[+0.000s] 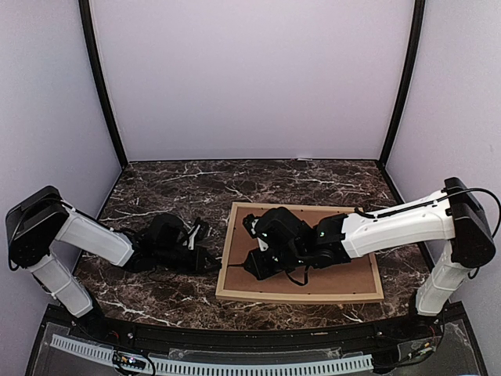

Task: Take the photo out of the frame
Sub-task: Release the fastener from the backboard, then move the photo frame to the center of the board.

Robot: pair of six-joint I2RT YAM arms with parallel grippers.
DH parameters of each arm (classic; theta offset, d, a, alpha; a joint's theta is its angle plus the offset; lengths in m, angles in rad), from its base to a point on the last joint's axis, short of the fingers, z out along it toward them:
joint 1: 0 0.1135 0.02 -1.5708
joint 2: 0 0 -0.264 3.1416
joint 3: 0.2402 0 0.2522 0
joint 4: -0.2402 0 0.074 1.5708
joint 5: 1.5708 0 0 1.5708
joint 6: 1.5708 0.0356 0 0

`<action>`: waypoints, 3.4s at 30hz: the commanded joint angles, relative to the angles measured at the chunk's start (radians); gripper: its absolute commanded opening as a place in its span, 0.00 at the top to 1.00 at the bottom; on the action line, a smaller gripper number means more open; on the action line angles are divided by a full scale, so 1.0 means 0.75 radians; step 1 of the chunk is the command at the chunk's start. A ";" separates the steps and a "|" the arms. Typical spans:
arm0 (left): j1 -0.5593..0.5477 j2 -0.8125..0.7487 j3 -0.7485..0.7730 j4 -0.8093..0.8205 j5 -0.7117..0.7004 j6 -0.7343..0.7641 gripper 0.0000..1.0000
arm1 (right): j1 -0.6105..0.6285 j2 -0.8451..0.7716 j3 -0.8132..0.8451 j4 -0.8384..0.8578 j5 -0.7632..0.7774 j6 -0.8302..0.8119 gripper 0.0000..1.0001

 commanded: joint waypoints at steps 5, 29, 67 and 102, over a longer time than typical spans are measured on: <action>-0.017 0.042 -0.032 -0.048 0.027 -0.006 0.97 | 0.035 -0.028 0.060 0.205 -0.168 0.032 1.00; -0.042 0.074 -0.035 0.002 0.011 -0.026 0.97 | 0.090 0.026 0.185 0.342 -0.333 0.096 1.00; -0.044 -0.245 0.229 -0.672 -0.310 0.087 0.74 | -0.092 -0.454 -0.234 -0.157 0.241 0.028 1.00; -0.094 0.465 0.833 -0.884 -0.602 0.219 0.71 | -0.181 -0.438 -0.311 -0.079 0.181 -0.033 1.00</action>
